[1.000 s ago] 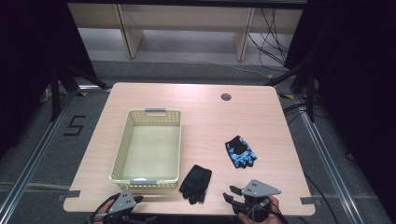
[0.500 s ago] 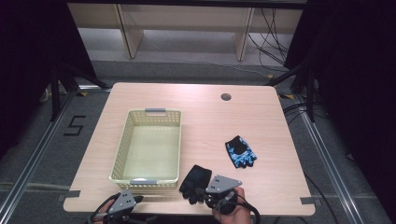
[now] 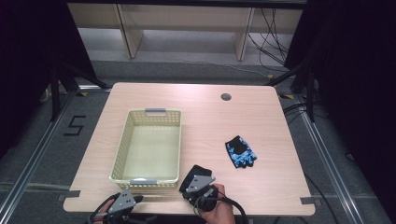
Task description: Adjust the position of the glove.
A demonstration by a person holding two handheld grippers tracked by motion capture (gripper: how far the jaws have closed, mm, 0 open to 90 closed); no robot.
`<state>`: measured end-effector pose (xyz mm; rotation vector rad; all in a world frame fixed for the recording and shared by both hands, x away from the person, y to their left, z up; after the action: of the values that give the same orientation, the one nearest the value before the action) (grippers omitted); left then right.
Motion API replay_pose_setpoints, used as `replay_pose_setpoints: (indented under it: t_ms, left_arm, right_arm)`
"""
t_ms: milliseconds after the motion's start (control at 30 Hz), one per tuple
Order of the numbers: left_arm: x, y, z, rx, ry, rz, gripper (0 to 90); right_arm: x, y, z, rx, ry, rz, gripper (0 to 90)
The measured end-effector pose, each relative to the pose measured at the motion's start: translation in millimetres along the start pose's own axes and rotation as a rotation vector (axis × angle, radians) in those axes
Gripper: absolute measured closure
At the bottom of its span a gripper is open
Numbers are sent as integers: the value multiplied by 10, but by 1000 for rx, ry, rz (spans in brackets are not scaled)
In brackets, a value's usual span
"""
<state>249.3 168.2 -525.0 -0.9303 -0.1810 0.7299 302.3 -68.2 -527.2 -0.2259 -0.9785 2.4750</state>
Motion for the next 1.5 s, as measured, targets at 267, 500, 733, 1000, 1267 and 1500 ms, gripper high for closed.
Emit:
replay_pose_setpoints:
  t_ms: [267, 500, 733, 1000, 1267, 1500]
  left_arm:
    - [26, 2, 35, 39, 1, -42, 161]
    - [7, 10, 23, 29, -4, -12, 161]
    - [18, 15, 7, 38, -19, -14, 161]
    - [-1, 4, 0, 4, -1, 1, 161]
    - [-12, 1, 2, 23, 11, 14, 161]
    - [10, -5, 26, 41, -2, -13, 161]
  right_arm:
    - [-26, 103, 52, 20, 7, -48, 900]
    - [-74, 276, 236, 35, 11, -31, 900]
    - [-153, 412, 389, 41, 32, -48, 900]
    - [-277, 567, 527, 19, 56, -112, 900]
    - [-482, 635, 606, 17, 111, -184, 900]
    - [-605, 617, 607, 40, 129, -205, 900]
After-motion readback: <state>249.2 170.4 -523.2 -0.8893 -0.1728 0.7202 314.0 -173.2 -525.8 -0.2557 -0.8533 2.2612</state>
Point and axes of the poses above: each handheld gripper's, and its own axes: z roughly backward along the jaws, y roughly out of its underside, x roughly to its left, the point moved 3 cm from there along -z, roughly forward along the jaws, and after that the axes turned 1 degree about -x, right-handed, at the moved point
